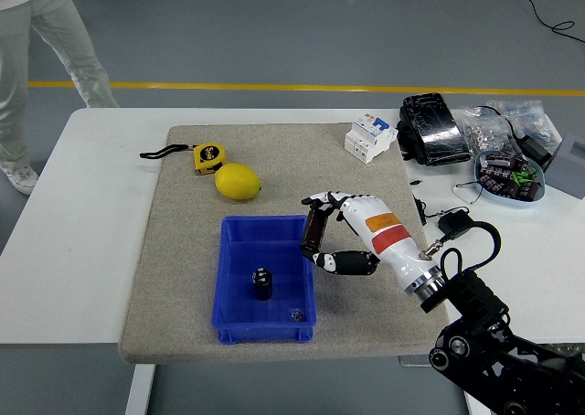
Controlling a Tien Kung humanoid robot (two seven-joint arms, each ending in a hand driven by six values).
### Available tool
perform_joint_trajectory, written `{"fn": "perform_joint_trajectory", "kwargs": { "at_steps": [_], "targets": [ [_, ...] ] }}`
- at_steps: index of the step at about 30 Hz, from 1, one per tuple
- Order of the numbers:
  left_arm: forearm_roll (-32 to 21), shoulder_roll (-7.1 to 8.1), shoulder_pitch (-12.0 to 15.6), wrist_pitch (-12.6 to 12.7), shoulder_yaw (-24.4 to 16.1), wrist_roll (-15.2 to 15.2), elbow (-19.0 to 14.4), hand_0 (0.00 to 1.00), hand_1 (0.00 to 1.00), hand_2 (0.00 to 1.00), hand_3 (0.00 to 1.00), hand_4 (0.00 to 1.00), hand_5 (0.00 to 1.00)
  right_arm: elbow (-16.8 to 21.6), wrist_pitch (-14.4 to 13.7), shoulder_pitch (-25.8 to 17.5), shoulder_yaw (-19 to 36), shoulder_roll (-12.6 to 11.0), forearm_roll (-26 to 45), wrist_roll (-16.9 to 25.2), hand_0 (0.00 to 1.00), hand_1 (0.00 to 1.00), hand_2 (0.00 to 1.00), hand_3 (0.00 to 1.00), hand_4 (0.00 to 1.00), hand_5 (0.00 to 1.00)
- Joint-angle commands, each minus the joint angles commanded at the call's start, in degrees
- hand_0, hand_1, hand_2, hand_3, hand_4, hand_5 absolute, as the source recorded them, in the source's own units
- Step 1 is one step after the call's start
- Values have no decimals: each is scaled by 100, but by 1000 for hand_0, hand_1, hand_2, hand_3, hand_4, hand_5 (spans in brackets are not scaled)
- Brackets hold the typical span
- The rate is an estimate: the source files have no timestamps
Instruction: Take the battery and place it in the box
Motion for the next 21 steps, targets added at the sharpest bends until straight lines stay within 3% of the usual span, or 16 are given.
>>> {"fn": "perform_joint_trajectory", "kwargs": {
  "at_steps": [2,3,8,9,21],
  "targets": [
    [-39,3,-18,-1,29,-16,-2,610,614,695,589,638,617,-9,44,94,-73,2,-35,-54,528,581,683,824,850,151],
    [-71,6,-29,-3,54,-28,-4,610,614,691,589,638,616,-11,75,139,-108,0,-46,-80,665,673,770,935,920,202],
    [-163,13,-103,-12,135,-67,-9,610,614,691,589,638,616,-58,322,312,-205,16,-179,-289,665,673,770,935,920,202],
    [-173,14,-113,-12,144,-70,-10,610,611,689,588,639,614,-65,349,326,-209,22,-194,-302,751,741,857,998,985,230],
    [-185,29,-133,-6,137,-64,-5,610,610,682,589,640,611,-106,406,334,-226,36,-216,-323,760,745,862,998,979,224]
  ]
}}
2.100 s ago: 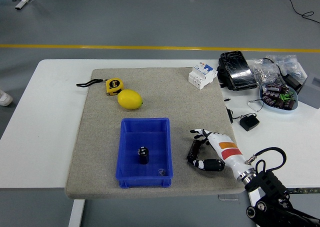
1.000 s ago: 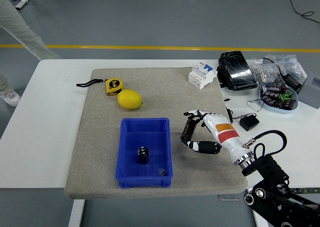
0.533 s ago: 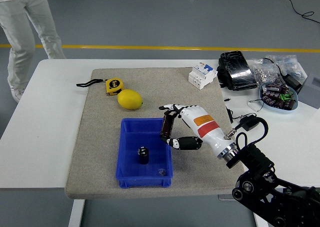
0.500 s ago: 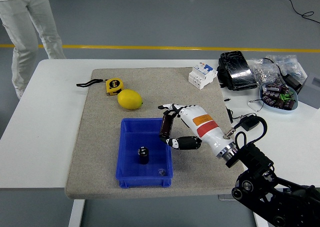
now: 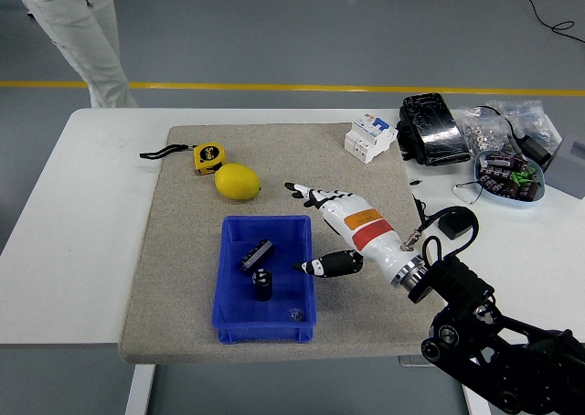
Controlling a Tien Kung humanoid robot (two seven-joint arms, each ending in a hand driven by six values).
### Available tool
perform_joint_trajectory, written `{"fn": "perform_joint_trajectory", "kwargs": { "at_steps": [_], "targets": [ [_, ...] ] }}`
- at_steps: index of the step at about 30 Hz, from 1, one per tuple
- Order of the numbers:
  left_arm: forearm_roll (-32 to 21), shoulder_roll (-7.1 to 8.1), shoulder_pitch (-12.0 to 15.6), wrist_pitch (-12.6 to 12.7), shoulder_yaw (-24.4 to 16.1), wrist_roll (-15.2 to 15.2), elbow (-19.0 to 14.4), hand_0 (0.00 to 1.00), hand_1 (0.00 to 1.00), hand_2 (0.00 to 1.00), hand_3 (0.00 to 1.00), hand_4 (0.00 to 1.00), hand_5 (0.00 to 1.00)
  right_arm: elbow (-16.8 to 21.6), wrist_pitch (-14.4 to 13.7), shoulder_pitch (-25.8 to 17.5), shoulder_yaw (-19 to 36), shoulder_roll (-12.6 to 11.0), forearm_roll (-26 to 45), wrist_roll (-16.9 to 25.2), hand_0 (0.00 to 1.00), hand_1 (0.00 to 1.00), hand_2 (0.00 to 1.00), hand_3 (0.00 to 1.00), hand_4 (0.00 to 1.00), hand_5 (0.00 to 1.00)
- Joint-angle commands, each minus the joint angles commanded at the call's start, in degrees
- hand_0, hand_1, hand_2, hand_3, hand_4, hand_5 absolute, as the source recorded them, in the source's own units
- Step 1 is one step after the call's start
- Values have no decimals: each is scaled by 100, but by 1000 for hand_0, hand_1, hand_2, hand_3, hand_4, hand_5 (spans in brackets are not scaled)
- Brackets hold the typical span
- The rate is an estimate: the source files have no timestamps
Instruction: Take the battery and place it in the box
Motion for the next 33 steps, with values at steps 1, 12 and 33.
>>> {"fn": "perform_joint_trajectory", "kwargs": {
  "at_steps": [1,12,33],
  "targets": [
    [3,-1,1,0,-3,2,0,610,610,682,589,640,611,-2,-7,-6,10,1,0,5,760,745,862,998,979,224],
    [11,-6,5,-2,-9,20,-1,611,607,680,588,640,609,-130,-89,-154,484,-151,75,80,753,739,858,998,985,251],
    [40,-24,14,12,-42,37,9,610,610,679,588,639,607,108,218,-1378,2034,-596,3740,1237,818,812,887,917,998,610]
  ]
}}
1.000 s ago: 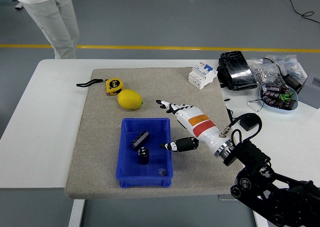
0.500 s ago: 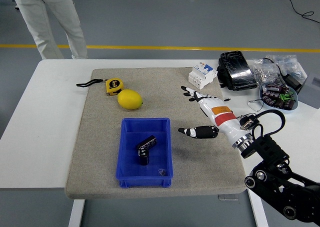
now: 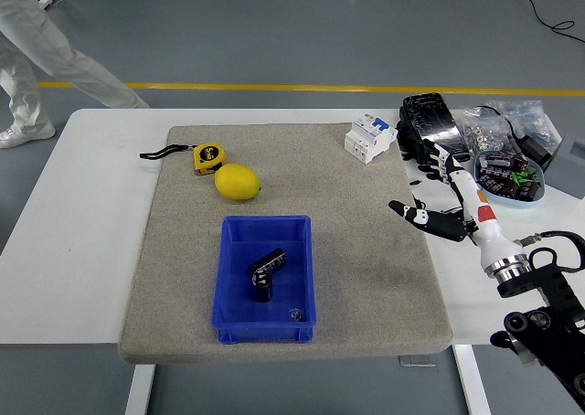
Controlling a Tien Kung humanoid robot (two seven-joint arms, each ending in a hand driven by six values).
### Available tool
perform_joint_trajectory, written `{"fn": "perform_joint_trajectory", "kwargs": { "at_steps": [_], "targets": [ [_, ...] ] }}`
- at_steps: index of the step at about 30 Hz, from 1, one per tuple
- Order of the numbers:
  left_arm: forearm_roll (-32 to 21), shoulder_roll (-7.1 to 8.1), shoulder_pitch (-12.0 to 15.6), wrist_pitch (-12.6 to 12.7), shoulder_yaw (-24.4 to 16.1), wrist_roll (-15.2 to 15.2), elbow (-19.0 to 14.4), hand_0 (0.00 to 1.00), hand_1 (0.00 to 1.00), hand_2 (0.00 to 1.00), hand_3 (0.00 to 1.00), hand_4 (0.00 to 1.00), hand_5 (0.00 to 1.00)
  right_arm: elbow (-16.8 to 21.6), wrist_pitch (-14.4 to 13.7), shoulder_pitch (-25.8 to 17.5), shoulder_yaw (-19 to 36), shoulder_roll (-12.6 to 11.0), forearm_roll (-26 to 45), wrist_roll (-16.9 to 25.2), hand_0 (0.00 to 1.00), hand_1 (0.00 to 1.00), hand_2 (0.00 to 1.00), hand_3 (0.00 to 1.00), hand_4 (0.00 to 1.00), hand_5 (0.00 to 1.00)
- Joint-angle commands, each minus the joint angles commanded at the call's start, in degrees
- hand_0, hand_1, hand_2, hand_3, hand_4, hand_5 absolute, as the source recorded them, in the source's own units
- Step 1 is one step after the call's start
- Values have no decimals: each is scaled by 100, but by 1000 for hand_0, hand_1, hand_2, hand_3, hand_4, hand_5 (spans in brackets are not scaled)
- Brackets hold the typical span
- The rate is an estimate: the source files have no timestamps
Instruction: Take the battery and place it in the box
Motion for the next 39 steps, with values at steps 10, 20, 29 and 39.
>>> {"fn": "perform_joint_trajectory", "kwargs": {
  "at_steps": [10,20,29,39],
  "targets": [
    [114,4,50,9,-78,36,2,610,610,681,588,639,610,186,207,-578,293,260,2141,176,828,811,863,895,998,779],
    [170,11,65,13,-107,56,2,610,610,682,588,639,609,107,223,-1002,587,478,2121,203,856,842,886,923,998,801],
    [97,13,22,2,-35,28,0,610,610,683,588,638,609,106,208,-990,684,489,2094,181,867,845,891,936,998,819],
    [-32,15,-27,-6,66,-22,-4,611,611,682,588,638,611,106,201,-950,702,494,2110,197,873,851,895,942,998,843]
  ]
}}
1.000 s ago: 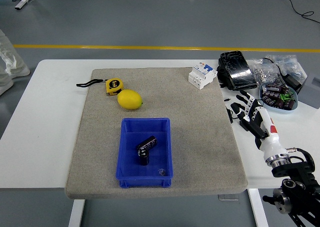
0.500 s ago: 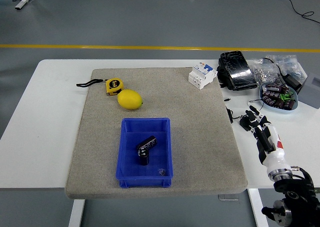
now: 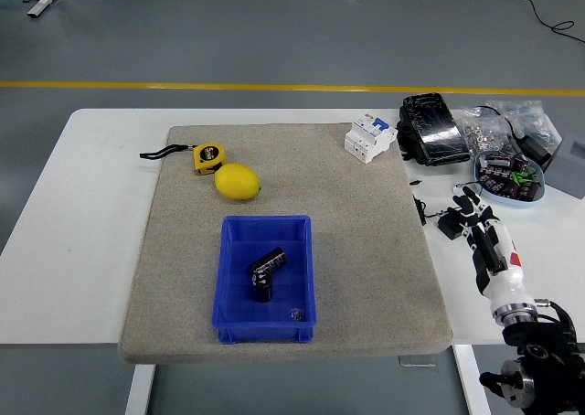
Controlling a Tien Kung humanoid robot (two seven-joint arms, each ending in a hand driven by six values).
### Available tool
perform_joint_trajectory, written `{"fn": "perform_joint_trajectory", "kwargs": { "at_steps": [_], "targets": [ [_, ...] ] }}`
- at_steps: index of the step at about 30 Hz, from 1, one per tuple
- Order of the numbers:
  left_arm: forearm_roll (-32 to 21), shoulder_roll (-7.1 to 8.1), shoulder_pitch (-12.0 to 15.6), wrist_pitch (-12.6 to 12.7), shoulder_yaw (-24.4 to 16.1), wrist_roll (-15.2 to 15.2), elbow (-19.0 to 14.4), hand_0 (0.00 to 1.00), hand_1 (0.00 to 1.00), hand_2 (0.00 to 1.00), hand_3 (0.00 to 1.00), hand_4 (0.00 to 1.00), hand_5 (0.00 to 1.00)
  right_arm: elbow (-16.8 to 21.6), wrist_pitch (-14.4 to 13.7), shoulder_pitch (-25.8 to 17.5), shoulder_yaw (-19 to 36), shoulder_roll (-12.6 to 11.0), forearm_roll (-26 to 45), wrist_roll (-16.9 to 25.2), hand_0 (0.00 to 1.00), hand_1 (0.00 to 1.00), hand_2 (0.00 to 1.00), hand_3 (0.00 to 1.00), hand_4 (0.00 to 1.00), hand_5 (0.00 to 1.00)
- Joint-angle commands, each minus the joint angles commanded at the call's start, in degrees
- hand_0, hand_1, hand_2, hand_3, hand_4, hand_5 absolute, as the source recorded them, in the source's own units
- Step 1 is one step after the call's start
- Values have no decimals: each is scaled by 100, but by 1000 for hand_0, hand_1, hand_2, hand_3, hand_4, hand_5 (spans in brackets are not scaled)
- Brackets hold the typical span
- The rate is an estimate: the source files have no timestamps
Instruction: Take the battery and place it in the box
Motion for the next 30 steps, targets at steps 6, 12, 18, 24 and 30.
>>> {"fn": "perform_joint_trajectory", "kwargs": {
  "at_steps": [6,12,18,24,30],
  "targets": [
    [-12,-1,-4,-2,8,-5,1,610,611,682,588,638,610,10,-19,-1,-2,-2,36,25,876,851,897,945,998,844],
    [16,-6,0,0,-12,8,1,610,611,682,588,637,609,4,-21,-2,-24,2,48,27,878,851,898,945,998,845],
    [28,-8,0,3,-20,16,0,610,612,682,588,637,609,12,-44,5,-68,4,93,60,879,852,898,946,998,845],
    [41,-8,-2,4,-27,20,1,610,612,682,588,637,609,24,-49,12,-73,3,98,70,880,851,898,945,998,846],
    [67,-10,7,7,-47,32,1,610,610,683,588,637,610,28,-44,5,-81,1,97,63,881,852,898,946,998,846]
  ]
}}
